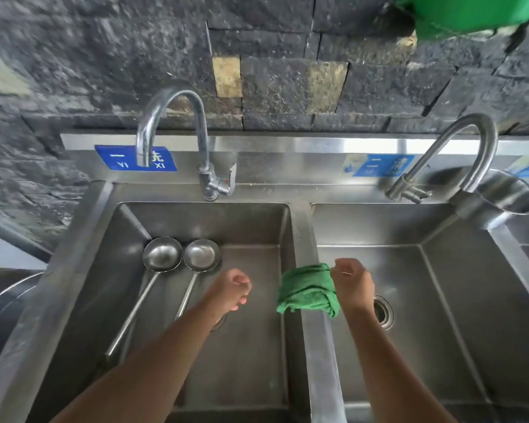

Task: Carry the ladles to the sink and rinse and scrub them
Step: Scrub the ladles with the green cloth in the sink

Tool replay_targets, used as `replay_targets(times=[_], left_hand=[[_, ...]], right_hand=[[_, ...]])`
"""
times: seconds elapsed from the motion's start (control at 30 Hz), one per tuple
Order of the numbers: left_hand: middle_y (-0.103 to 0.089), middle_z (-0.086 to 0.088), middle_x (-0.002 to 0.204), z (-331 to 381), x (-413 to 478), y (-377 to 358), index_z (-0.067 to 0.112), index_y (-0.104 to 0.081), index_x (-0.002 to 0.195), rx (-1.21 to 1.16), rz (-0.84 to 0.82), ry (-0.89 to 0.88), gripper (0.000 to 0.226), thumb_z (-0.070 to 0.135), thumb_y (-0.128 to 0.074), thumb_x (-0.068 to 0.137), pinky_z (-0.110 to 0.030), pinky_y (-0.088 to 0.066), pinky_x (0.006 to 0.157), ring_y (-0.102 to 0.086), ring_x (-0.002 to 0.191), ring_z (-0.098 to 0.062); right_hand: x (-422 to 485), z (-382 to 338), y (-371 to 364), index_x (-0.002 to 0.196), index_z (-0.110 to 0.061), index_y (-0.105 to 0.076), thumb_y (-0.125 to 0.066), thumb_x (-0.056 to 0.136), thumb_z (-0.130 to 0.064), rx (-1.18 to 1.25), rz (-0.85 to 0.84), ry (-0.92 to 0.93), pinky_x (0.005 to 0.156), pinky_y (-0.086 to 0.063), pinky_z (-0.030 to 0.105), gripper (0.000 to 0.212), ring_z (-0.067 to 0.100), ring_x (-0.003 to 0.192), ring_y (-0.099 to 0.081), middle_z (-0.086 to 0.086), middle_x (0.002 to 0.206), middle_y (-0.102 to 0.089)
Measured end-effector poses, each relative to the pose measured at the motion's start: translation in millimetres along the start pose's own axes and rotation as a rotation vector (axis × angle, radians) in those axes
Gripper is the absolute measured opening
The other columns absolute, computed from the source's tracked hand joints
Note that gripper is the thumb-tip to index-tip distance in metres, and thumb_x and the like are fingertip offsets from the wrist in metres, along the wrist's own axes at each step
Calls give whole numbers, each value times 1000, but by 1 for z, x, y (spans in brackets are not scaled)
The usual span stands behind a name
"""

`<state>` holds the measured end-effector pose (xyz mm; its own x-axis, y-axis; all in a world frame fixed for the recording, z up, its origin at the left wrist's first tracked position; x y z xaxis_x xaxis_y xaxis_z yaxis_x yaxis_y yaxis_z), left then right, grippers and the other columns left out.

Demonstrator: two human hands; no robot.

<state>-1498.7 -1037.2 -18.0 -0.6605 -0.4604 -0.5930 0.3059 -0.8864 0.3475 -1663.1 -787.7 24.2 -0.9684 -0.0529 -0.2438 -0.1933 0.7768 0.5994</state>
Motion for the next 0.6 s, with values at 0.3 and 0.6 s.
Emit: replay_targets(times=[0.3,0.6], left_hand=[[-72,-9,95,-32,-60,132,8,-66,96,182,303,-131,11,13,-63,87,-35,-54,84,-67,86,-24],[-64,-10,86,-150,-47,224,2,-55,122,-387,270,90,35,2,-65,88,-26,-47,56,-59,61,-20]], right_hand=[[-92,-92,-148,93,-22,-69,-66,78,-17,14,-494,95,83,-59,47,16,27,86,-72,7,87,-76],[-201,-122,-316,121,-2,-50,-61,93,-5,124,-836,-152,57,-39,25,31,20,60,-55,18,90,-58]])
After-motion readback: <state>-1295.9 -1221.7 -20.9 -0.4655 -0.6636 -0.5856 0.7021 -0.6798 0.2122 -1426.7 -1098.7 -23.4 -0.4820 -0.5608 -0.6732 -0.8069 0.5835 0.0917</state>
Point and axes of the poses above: each hand's wrist, its own x-axis towards the middle knuckle, its own y-axis out of the back of the hand, z = x × y, the point moved 9 cm from there along x, towards the middle knuckle
